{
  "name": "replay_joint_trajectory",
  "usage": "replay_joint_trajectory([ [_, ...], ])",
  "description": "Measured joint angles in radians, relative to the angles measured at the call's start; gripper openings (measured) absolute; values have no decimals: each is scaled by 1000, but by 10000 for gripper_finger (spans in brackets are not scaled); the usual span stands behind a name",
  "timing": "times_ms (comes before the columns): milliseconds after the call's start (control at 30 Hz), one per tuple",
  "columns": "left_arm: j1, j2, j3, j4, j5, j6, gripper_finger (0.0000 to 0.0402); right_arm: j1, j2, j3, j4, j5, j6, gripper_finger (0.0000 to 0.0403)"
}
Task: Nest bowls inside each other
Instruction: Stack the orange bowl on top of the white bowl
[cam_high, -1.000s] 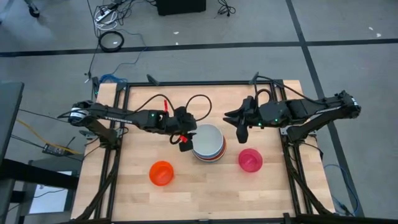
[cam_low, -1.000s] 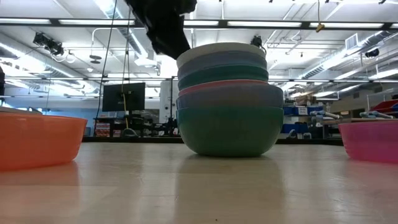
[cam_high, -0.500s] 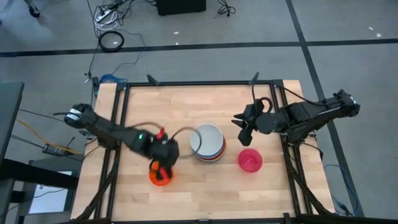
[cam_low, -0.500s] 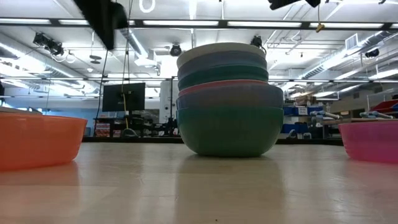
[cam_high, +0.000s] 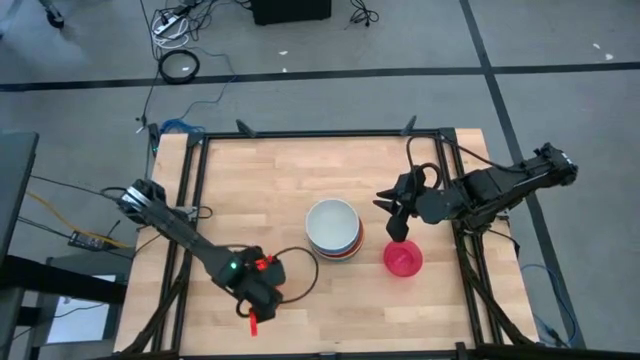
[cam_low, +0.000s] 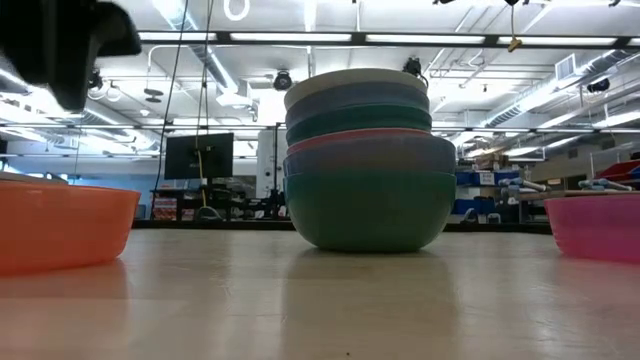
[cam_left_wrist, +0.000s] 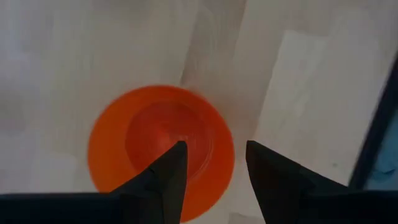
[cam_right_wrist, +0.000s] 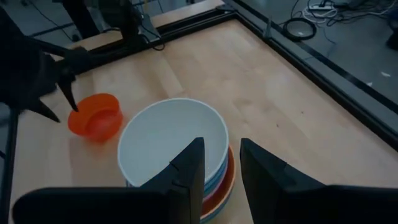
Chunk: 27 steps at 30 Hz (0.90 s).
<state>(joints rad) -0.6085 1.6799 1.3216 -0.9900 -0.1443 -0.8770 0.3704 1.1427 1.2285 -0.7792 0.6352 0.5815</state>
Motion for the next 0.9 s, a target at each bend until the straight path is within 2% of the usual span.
replay_joint_trajectory([
  [333,-21,159,0,51,64,10,172,37,0,0,13,-1,27,91],
  [667,-21,176,-15,68,39,12,170,40,0,0,24,-1,20,91],
  [800,-20,176,-84,146,75,1,147,46,0,0,24,0,20,91],
  [900,-20,176,-117,184,105,-17,116,53,0,0,30,-1,20,91],
])
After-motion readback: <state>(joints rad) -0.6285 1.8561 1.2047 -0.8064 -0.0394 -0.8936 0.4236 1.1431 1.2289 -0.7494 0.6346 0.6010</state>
